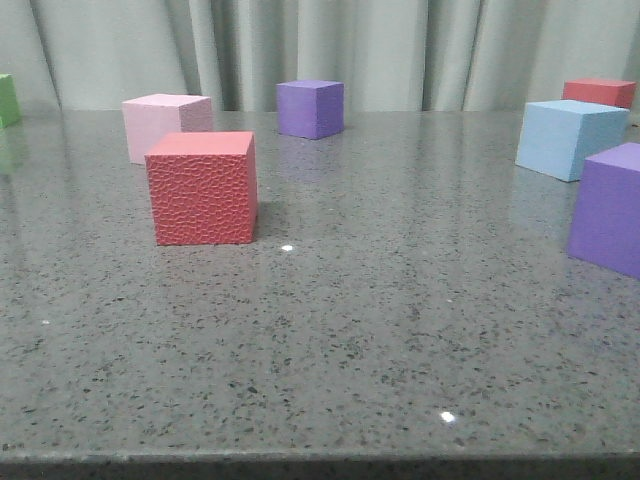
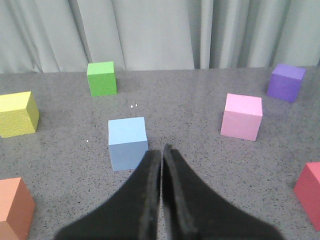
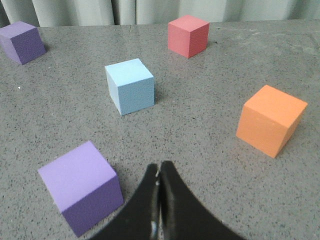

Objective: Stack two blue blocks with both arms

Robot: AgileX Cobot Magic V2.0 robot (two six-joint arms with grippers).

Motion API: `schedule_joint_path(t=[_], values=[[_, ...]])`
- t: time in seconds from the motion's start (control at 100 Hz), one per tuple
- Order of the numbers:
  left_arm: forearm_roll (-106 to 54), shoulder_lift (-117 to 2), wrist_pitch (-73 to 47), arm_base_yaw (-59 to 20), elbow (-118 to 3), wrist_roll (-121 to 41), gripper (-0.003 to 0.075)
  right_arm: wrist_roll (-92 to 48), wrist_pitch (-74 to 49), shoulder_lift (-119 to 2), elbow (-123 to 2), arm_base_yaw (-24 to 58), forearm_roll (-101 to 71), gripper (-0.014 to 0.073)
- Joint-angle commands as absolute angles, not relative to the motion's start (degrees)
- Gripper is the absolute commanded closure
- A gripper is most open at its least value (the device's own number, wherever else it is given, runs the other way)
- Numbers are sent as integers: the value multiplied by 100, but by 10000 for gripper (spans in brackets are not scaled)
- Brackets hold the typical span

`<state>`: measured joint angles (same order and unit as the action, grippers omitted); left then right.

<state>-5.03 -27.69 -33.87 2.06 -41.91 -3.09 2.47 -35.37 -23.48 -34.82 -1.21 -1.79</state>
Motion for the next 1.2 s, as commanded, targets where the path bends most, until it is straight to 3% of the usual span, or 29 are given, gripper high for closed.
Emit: schedule_joint_path(t=[0.0, 0.12, 0.21, 0.28, 0.36, 0.76, 1.19], values=[[-600, -3108, -3051, 185, -4495, -268, 587, 225, -3179, -2813, -3928, -148, -169, 620], [-646, -3286, -2906, 185, -4547, -268, 360, 225, -3171, -3157, -4153, -148, -208, 427], [-702, -3296, -2791, 185, -4547, -268, 211, 224, -3183, -3306, -4275, -148, -208, 228], [-702, -3296, -2746, 185, -4547, -268, 149, 224, -3186, -3374, -4321, -148, -218, 91], [-702, -3296, -2746, 185, -4547, -268, 140, 224, -3321, -3410, -4359, -148, -251, -27], [-702, -3310, -2734, 185, -4547, -268, 141, 168, -3573, -3575, -4560, -148, -254, -5], [-715, -3452, -2848, 185, -4547, -268, 143, -46, -4496, -5863, -6818, 249, -309, -5]])
